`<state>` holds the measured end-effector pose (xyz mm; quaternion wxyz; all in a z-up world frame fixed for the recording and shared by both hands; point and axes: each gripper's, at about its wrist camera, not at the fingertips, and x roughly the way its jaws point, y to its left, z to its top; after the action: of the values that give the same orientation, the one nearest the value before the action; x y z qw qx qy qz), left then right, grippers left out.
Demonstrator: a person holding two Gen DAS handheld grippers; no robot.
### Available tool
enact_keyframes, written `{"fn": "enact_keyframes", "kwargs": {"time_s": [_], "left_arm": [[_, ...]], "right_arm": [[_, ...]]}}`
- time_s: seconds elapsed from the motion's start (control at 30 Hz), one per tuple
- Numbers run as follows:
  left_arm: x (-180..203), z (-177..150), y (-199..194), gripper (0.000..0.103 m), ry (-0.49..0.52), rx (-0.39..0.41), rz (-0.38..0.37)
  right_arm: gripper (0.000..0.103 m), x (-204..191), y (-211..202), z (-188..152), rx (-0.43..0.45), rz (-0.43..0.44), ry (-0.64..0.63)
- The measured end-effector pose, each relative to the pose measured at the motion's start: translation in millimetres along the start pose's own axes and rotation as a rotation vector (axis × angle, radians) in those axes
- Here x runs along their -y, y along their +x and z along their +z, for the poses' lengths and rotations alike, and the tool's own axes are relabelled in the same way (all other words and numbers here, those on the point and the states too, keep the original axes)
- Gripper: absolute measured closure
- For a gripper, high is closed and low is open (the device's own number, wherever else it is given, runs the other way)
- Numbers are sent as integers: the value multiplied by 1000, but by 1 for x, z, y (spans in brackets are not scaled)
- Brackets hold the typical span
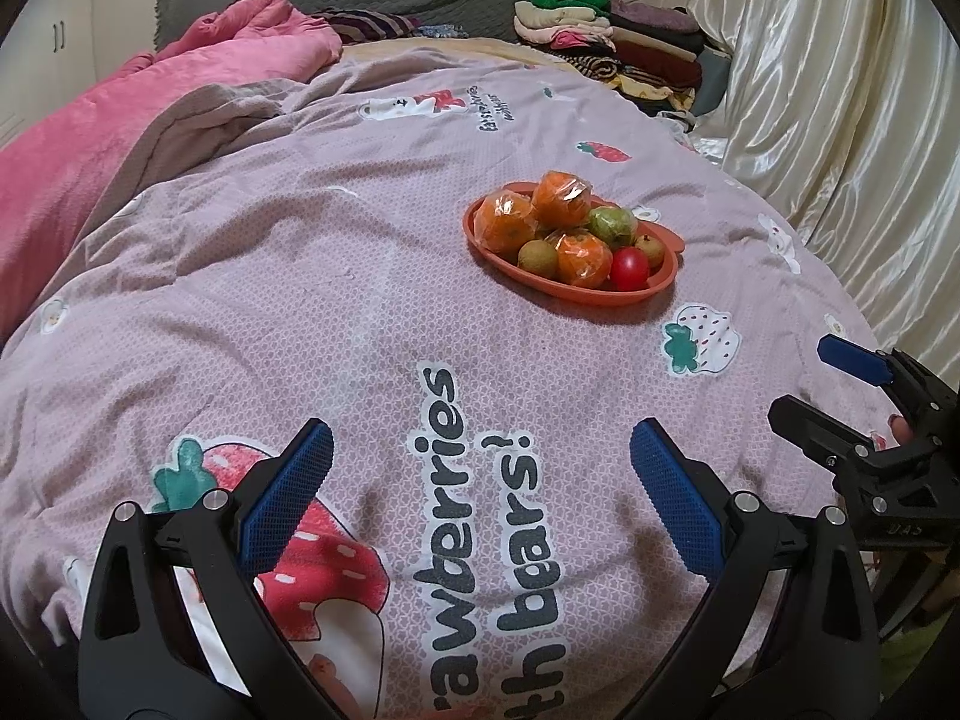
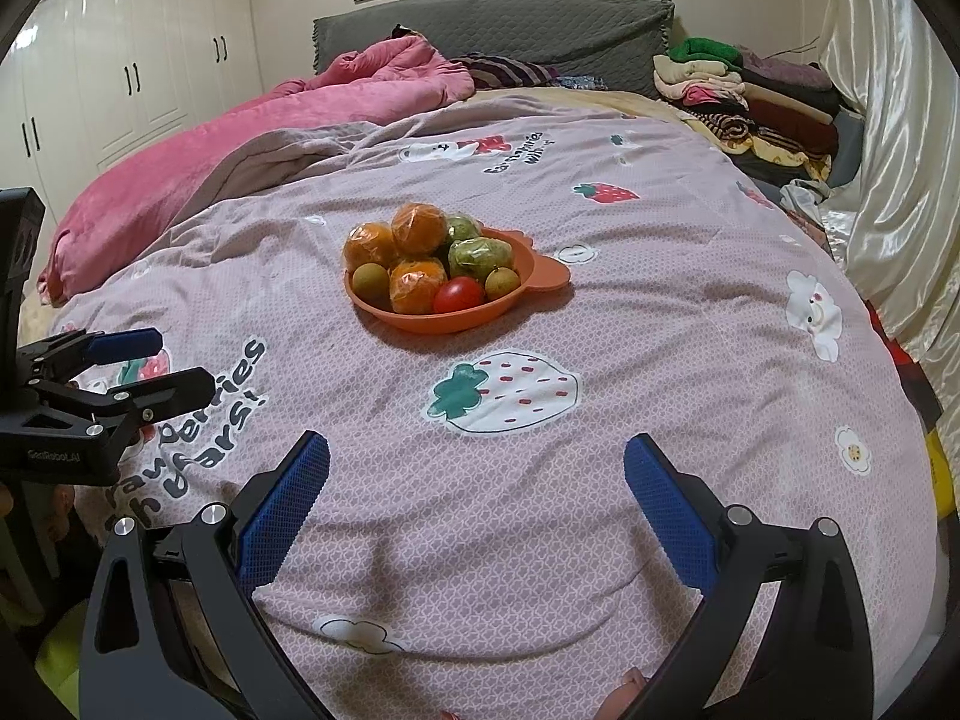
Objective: Organize fruits
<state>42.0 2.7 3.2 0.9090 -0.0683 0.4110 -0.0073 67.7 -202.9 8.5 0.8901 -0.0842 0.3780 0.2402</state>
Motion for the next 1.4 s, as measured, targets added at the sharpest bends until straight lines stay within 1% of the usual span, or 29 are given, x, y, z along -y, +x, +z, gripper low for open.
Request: {"fn": "enact_keyframes", "kwargs": {"time_s": [1.4], "left_arm": [[-2,1,0,10,3,-3,9]], "right_arm": [[5,2,-1,-1,1,-5,2]]}}
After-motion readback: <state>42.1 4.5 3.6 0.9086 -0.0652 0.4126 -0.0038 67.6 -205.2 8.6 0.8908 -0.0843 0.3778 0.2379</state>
